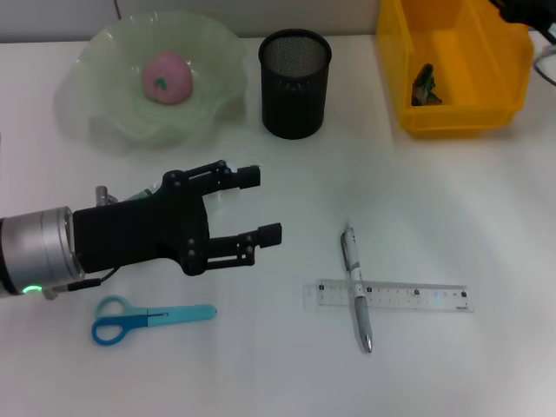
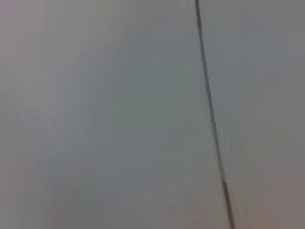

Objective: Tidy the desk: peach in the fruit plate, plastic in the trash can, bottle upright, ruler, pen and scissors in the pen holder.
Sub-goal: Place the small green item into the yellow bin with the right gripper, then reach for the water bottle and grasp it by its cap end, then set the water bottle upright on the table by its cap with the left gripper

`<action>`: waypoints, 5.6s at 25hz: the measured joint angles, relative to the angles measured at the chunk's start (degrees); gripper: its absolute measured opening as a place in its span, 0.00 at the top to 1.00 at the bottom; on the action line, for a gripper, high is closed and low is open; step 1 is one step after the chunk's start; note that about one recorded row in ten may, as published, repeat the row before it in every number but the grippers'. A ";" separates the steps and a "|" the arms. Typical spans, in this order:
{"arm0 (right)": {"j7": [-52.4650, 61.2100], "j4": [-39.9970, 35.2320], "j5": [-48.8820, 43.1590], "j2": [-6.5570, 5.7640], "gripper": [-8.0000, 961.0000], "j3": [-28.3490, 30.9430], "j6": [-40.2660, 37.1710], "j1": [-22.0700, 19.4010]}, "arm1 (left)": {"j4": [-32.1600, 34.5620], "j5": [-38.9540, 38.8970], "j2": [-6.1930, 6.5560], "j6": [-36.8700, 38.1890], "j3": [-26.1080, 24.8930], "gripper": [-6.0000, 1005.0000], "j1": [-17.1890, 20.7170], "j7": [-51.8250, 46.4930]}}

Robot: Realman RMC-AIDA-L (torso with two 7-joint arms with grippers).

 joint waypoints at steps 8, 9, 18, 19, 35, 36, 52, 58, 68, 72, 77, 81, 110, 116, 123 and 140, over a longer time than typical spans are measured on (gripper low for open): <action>16.87 -1.93 -9.93 -5.83 0.24 -0.28 -32.69 -7.93 | -0.38 -1.79 -0.15 -1.72 -0.23 0.32 -1.07 -1.04; 16.87 -1.93 -9.93 -5.83 0.24 -0.28 -32.69 -7.93 | -0.38 -1.79 -0.15 -1.72 -0.23 0.32 -1.07 -1.04; 17.43 -6.07 -38.06 -7.60 0.23 0.93 -43.03 -11.46 | 1.92 -1.61 0.11 -5.46 0.16 0.33 -2.54 -7.32; 16.65 -6.22 -40.07 -7.32 0.23 0.94 -42.37 -11.62 | 2.45 -1.52 0.12 -5.97 0.23 0.33 -2.55 -8.21; 11.62 -5.96 -45.83 -5.44 0.23 0.44 -33.20 -12.32 | 27.83 17.38 -0.05 -16.61 11.96 0.34 -8.71 -43.03; 11.61 -6.03 -45.85 -5.45 0.23 0.42 -33.16 -12.26 | 31.05 21.24 -0.05 -17.42 14.92 0.34 -10.24 -48.91; 11.59 -6.18 -45.96 -5.46 0.23 0.33 -31.81 -11.88 | 33.97 41.35 -0.43 -18.62 28.50 0.35 -21.13 -74.27; 11.59 -6.16 -45.96 -5.46 0.23 0.33 -31.71 -11.89 | 30.85 42.67 -0.58 -21.35 29.82 0.35 -21.73 -74.79; 11.58 -5.98 -45.96 -5.46 0.23 0.33 -31.71 -11.90 | 23.67 43.15 -0.59 -29.42 33.12 0.36 -21.75 -74.40; 11.59 -6.01 -45.96 -5.46 0.23 0.33 -31.72 -11.94 | 22.60 43.15 -0.59 -31.08 34.34 0.36 -21.55 -74.27; 11.76 -6.20 -45.96 -5.46 0.23 0.33 -31.73 -11.99 | 22.54 43.11 -0.63 -31.29 35.69 0.36 -21.38 -74.27; 11.88 -6.22 -45.96 -5.46 0.23 0.40 -31.73 -11.98 | 22.55 43.05 -0.65 -31.90 36.59 0.36 -21.28 -74.27; 11.98 -6.04 -45.95 -5.36 0.23 0.50 -31.82 -11.74 | 42.36 15.54 0.03 -19.35 20.43 0.55 -7.08 -56.56; 12.14 -6.17 -45.95 -5.36 0.23 0.54 -31.81 -11.56 | 42.26 7.15 0.11 -18.96 19.57 0.55 -2.43 -49.44; 12.18 -6.24 -45.95 -4.95 0.23 0.64 -31.93 -11.01 | 42.27 2.57 0.12 -18.76 19.48 0.55 1.33 -44.44; 12.78 -6.32 -45.96 -4.66 0.23 0.42 -32.32 -9.56 | 39.28 -2.00 0.23 -14.55 8.91 0.55 6.22 -36.45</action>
